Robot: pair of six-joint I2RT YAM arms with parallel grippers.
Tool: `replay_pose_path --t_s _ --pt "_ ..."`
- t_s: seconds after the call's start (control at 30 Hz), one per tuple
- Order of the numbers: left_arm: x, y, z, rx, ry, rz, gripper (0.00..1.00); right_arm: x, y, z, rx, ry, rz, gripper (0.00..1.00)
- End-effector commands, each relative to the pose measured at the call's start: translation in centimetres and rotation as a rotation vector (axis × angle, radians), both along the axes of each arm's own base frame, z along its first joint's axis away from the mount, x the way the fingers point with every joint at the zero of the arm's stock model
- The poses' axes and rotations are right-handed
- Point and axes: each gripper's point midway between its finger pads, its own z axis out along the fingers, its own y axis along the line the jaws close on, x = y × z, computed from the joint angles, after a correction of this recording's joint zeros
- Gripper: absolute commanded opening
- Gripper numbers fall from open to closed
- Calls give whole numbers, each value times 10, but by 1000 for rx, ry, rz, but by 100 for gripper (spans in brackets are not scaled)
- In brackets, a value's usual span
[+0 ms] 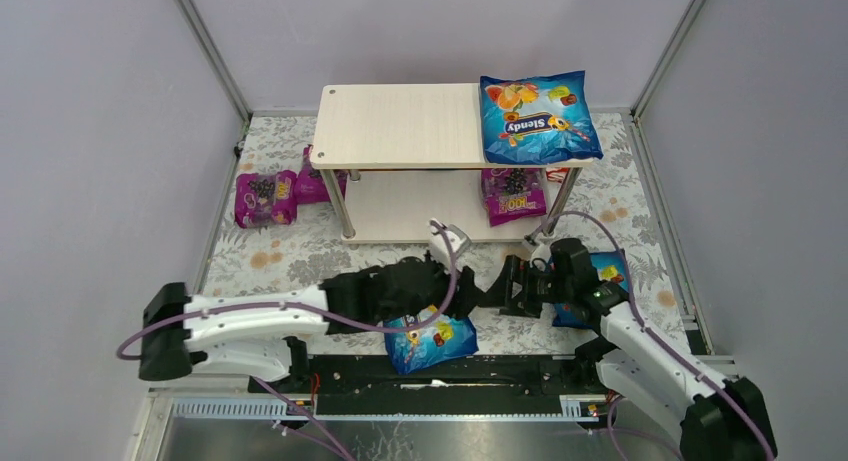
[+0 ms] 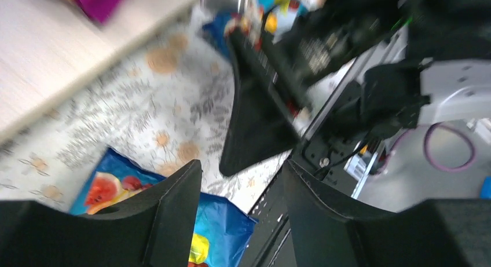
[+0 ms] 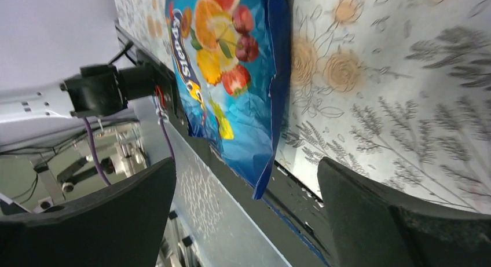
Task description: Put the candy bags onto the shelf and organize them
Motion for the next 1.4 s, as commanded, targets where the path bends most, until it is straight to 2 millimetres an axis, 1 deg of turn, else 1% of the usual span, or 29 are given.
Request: replay_pose_path --t_s 0.0,0.07,0.1,0.2,0.27,0.37,0.47,0.53,0.57,0.6,0.63,0.7,0.77,0.8,0.87,0.93,1.0,1.03,1.07,1.13,1.17,1.23,1.27,1.3,1.37 --pt "23 33 48 -43 -179 92 60 1 26 -6 37 8 -10 97" --pt "31 51 57 -41 -217 149 63 -7 45 -6 71 1 18 96" --pt "34 59 62 -46 -233 177 65 -16 55 -9 74 6 44 96" --pt "40 74 72 -69 -264 226 65 -40 75 -19 25 27 106 93" --pt "42 78 73 -75 -273 239 65 -51 81 -27 -7 50 120 87" --pt "42 75 70 -65 -278 230 65 -58 82 -37 -29 80 102 77" --pt "41 70 65 -40 -279 210 65 -61 81 -39 -40 88 95 59" --pt "42 68 63 -21 -278 208 65 -50 73 -37 -94 49 43 43" --pt "43 67 62 -13 -278 212 65 -42 67 -36 -131 21 0 34" --pt "44 67 62 -10 -279 218 65 -33 55 -38 -189 -6 -54 27" --pt "45 67 63 -11 -279 223 65 -25 44 -38 -241 -35 -99 23" --pt "45 68 63 -22 -275 229 66 -3 19 -37 -329 -92 -207 13" --pt "44 68 61 -34 -258 234 67 18 -3 -35 -371 -98 -271 1" --pt "43 67 57 -39 -239 237 67 30 -11 -31 -383 -107 -295 0" --pt "38 64 47 -50 -192 228 67 54 -22 -18 -406 -175 -326 0" --pt "32 60 32 -55 -137 209 67 75 -23 -7 -439 -268 -322 0" --pt "27 59 17 -51 -84 206 67 91 -22 -3 -483 -312 -306 0" --pt "25 59 9 -44 -62 208 67 98 -23 -4 -516 -315 -294 4" --pt "24 61 3 -40 -43 215 68 100 -25 -6 -559 -302 -282 18" --pt "22 66 -10 -32 -8 237 71 100 -32 -11 -633 -267 -265 41" --pt "22 69 -15 -33 10 250 74 97 -34 -13 -649 -255 -259 52" --pt "23 77 -33 -26 50 273 80 85 -41 -17 -654 -219 -263 69" --pt "23 79 -40 -26 74 279 82 78 -42 -18 -641 -202 -264 77" --pt "24 81 -50 -22 102 287 83 69 -42 -19 -617 -182 -262 83" --pt "27 87 -68 -15 163 302 88 50 -36 -24 -537 -130 -247 87"
